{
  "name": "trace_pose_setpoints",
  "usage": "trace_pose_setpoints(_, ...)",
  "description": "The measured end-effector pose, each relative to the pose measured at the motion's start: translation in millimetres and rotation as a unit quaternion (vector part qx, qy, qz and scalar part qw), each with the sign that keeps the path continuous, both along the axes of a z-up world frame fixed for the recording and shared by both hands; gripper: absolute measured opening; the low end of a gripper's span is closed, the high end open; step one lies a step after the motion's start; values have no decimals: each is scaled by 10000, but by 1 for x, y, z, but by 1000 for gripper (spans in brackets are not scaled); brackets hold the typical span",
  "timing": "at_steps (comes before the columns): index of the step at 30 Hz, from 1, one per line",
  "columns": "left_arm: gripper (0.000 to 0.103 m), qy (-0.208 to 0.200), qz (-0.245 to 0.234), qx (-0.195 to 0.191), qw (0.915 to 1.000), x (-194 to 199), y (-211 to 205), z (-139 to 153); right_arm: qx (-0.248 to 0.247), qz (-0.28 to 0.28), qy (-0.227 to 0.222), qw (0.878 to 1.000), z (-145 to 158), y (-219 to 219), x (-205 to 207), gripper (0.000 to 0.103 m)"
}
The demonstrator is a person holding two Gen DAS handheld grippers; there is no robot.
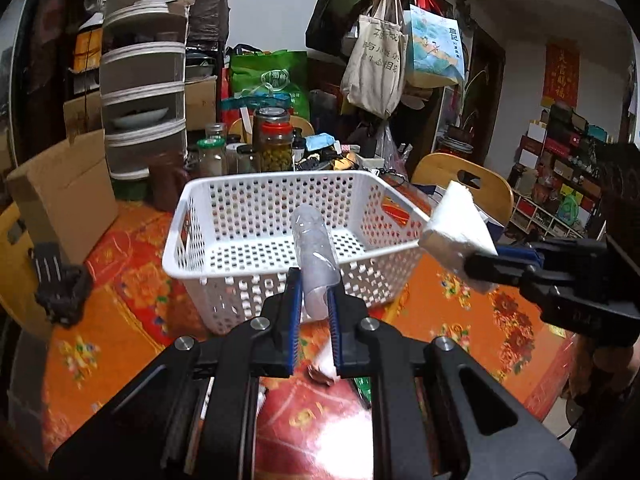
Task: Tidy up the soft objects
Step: 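Lift the plastic bag and white cloth into the basket with both tools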
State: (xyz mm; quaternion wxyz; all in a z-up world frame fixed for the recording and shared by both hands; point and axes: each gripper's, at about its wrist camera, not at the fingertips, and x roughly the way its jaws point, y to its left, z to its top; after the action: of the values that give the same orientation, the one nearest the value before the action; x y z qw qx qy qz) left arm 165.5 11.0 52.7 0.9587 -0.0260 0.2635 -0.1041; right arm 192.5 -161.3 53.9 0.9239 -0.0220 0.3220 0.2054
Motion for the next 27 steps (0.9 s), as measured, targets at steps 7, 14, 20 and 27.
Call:
trace_pose_setpoints(7, 11, 185, 229, 328, 9990, 58, -6, 24, -225, -111, 349, 9991, 6, 6, 59, 14)
trace_pose_setpoints(14, 11, 423, 369, 674, 9961, 106, -12, 24, -414, -163, 694, 9966, -4, 14, 101, 14)
trace_pose_setpoints(20, 11, 714, 433, 698, 9941, 138, -8, 14, -491, -200, 956, 9940, -15, 17, 128, 14)
trace_pose_setpoints(27, 11, 1472, 485, 518, 9866, 183, 9, -12, -588, -291, 1470, 9870, -33, 19, 165, 14)
